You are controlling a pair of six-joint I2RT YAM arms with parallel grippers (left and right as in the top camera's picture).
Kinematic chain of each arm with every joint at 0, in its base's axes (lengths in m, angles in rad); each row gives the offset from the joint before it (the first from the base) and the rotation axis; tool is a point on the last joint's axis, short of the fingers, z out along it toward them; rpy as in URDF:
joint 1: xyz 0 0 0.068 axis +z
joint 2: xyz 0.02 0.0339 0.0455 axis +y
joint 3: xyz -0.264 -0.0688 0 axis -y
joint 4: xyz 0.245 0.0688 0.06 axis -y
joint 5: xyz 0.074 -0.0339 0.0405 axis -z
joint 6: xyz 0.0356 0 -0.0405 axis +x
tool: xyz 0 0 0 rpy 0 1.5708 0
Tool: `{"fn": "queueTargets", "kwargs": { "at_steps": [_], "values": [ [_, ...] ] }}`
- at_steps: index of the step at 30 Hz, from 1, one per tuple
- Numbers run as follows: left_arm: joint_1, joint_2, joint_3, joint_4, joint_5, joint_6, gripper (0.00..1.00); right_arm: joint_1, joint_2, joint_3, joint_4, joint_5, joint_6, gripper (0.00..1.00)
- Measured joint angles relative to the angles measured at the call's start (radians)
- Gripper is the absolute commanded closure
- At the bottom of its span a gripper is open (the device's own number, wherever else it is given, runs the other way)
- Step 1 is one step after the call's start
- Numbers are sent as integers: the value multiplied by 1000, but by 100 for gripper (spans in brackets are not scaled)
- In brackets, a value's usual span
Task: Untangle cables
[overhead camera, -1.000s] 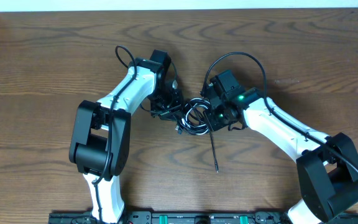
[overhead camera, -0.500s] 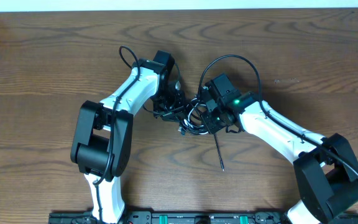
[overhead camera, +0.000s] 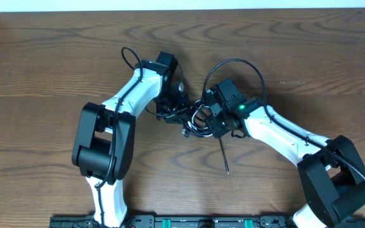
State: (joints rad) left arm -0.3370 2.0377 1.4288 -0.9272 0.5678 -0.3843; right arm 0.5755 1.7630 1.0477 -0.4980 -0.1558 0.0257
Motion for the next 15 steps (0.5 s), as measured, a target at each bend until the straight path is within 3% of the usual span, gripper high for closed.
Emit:
{"fn": "queueTargets", "kwargs": {
  "at_steps": [12, 15],
  "values": [
    [-1, 0, 0, 26, 3, 0, 71, 0, -3, -91, 145, 15, -53, 91],
    [-1, 0, 0, 32, 3, 0, 71, -1, -11, -116, 180, 21, -63, 99]
  ]
}}
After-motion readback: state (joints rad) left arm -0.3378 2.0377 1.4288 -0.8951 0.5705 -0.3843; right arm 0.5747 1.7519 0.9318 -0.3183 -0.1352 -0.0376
